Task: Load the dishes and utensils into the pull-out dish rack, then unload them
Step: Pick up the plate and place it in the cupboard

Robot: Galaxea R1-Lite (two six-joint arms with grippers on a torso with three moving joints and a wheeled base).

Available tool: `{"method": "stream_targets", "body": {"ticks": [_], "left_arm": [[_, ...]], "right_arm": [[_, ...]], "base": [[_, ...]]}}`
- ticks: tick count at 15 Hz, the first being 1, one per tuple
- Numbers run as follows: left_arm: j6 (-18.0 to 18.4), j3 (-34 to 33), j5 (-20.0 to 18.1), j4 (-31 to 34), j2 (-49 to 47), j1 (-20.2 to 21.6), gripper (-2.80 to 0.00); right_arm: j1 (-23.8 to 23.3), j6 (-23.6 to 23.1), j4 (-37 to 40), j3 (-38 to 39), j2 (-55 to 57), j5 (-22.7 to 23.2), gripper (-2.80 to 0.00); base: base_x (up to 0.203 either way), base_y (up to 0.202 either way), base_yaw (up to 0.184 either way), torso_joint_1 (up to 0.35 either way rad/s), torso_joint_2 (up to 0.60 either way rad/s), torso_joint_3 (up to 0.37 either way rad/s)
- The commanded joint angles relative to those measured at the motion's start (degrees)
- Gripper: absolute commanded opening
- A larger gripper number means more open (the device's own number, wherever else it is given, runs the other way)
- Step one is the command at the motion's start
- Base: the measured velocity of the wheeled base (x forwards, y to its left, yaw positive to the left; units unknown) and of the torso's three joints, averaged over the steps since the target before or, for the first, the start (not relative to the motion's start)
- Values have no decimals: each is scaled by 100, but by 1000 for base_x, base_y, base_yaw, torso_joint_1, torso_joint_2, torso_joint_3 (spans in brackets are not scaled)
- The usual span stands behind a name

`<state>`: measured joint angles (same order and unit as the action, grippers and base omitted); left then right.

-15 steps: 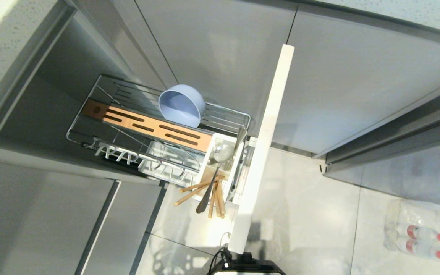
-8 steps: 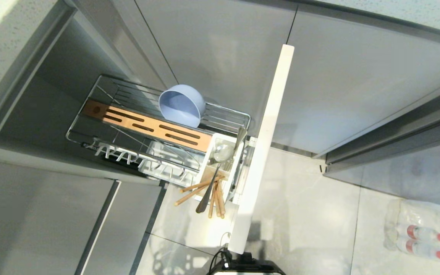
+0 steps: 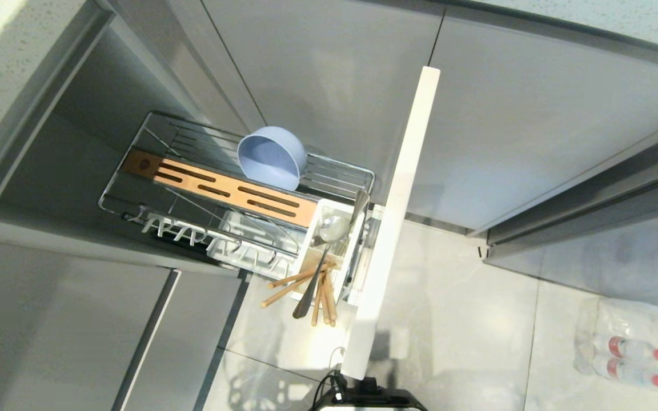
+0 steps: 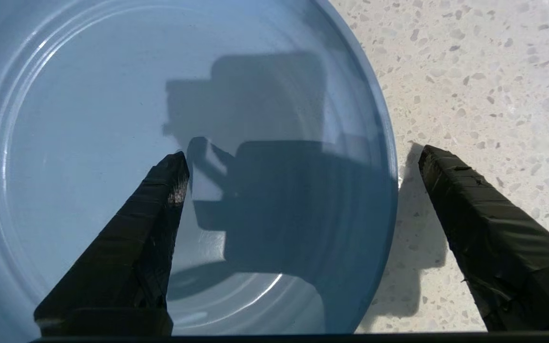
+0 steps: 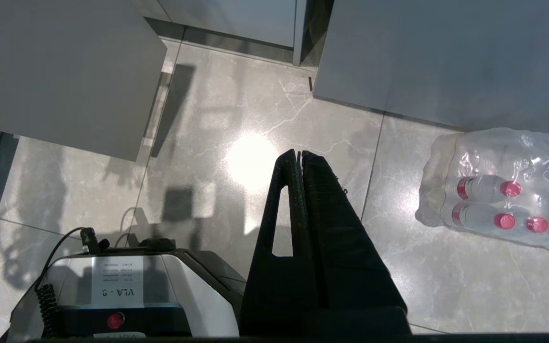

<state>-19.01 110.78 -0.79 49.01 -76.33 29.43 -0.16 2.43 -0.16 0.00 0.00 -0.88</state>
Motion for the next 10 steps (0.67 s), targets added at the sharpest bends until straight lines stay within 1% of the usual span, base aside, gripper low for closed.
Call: {"method": "stream_targets", "body": {"ticks": [1, 2, 3, 9, 10], "left_arm": [[-31, 5, -29, 30, -28, 2, 0], [-34, 5, -77, 30, -30, 2, 0], [-45, -1, -293, 30, -19, 2, 0], [-50, -12, -325, 39, -40, 19, 0], [-50, -12, -325, 39, -32, 37, -280]], "right_arm": [[-2, 3, -2, 0, 9, 0, -280], [4, 3, -2, 0, 3, 0, -280], [3, 3, -2, 0, 9, 0, -280], [-2, 3, -2, 0, 7, 0, -280], [-2, 3, -2, 0, 9, 0, -280]], "base": [[0, 0, 0, 0, 0, 0], [0, 0, 0, 0, 0, 0], [0, 0, 0, 0, 0, 0], [0, 0, 0, 0, 0, 0], [0, 0, 0, 0, 0, 0]]}}
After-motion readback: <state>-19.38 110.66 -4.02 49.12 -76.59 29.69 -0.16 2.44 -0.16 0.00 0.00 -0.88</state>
